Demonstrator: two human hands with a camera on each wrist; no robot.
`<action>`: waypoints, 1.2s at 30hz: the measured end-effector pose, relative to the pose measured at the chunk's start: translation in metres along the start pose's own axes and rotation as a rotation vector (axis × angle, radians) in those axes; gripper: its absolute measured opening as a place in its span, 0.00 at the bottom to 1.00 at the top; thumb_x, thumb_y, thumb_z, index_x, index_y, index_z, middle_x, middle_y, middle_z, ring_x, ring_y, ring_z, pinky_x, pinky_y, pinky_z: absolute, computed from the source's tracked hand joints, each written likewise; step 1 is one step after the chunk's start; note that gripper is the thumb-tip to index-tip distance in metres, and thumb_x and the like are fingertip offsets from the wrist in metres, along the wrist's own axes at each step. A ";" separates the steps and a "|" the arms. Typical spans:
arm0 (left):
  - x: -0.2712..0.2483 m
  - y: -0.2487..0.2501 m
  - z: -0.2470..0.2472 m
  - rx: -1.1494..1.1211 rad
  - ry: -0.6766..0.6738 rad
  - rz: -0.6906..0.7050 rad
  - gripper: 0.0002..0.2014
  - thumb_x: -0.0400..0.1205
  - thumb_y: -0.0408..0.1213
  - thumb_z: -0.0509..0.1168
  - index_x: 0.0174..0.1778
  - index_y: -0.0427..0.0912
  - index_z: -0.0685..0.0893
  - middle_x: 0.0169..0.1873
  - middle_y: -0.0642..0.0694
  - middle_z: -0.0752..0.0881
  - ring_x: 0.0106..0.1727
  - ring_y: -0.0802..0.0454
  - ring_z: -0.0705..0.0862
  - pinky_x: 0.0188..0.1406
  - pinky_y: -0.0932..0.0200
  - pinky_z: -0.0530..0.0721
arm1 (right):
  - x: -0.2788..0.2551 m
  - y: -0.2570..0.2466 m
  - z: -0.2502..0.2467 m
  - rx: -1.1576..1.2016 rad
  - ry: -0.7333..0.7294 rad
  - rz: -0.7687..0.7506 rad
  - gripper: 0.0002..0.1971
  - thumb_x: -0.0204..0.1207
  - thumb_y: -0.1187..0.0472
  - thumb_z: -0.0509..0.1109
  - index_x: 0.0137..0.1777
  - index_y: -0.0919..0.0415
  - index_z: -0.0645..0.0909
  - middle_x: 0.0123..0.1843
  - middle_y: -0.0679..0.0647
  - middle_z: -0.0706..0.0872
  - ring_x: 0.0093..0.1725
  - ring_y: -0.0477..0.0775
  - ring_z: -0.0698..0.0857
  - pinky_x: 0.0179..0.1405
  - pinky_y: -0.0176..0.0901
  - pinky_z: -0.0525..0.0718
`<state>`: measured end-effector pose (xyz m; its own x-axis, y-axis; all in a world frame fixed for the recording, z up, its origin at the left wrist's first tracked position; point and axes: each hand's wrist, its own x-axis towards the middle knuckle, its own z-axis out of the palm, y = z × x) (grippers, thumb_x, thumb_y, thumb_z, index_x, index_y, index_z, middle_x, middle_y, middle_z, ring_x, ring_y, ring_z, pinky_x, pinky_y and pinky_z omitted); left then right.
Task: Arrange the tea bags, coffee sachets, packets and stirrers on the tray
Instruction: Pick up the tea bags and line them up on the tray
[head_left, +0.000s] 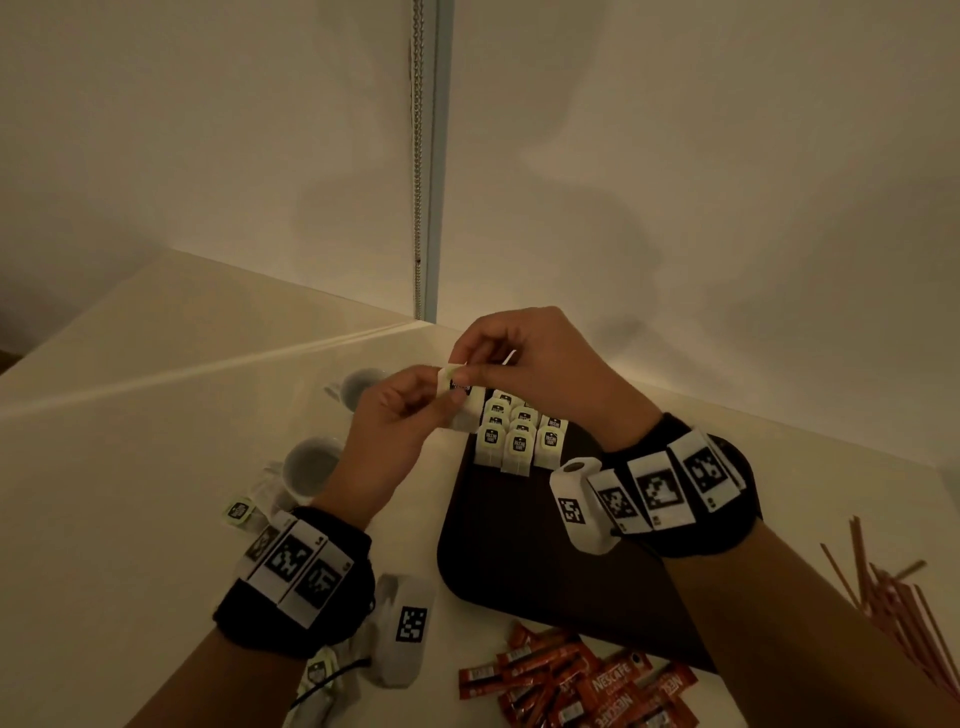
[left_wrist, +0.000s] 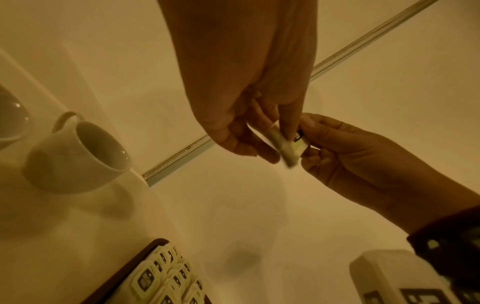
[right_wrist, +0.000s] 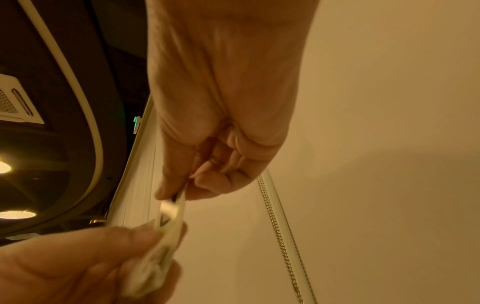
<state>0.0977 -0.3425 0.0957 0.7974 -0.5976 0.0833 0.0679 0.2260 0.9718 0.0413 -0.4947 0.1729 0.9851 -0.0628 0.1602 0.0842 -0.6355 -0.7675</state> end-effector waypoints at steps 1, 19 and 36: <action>0.001 0.000 0.000 0.021 -0.014 0.015 0.07 0.75 0.24 0.69 0.48 0.36 0.86 0.39 0.45 0.91 0.43 0.46 0.89 0.47 0.57 0.85 | -0.001 -0.001 -0.002 0.005 0.009 0.000 0.04 0.70 0.64 0.78 0.43 0.61 0.88 0.34 0.49 0.89 0.33 0.40 0.84 0.35 0.24 0.76; -0.008 -0.008 0.020 0.280 -0.092 -0.060 0.06 0.76 0.28 0.71 0.43 0.43 0.86 0.37 0.50 0.88 0.35 0.61 0.84 0.35 0.70 0.77 | -0.024 0.019 -0.016 -0.012 0.143 0.027 0.04 0.70 0.62 0.78 0.42 0.57 0.86 0.35 0.49 0.88 0.35 0.44 0.85 0.37 0.25 0.77; -0.149 -0.047 -0.134 0.502 0.092 -0.772 0.07 0.81 0.26 0.64 0.47 0.39 0.87 0.34 0.44 0.91 0.36 0.44 0.83 0.35 0.56 0.75 | -0.079 0.185 0.019 -0.186 -0.041 0.636 0.07 0.73 0.65 0.74 0.51 0.62 0.84 0.46 0.49 0.85 0.46 0.43 0.82 0.41 0.24 0.76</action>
<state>0.0566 -0.1608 0.0084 0.6850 -0.3755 -0.6243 0.3500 -0.5820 0.7340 -0.0184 -0.5926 0.0070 0.8396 -0.4425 -0.3150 -0.5390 -0.6071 -0.5838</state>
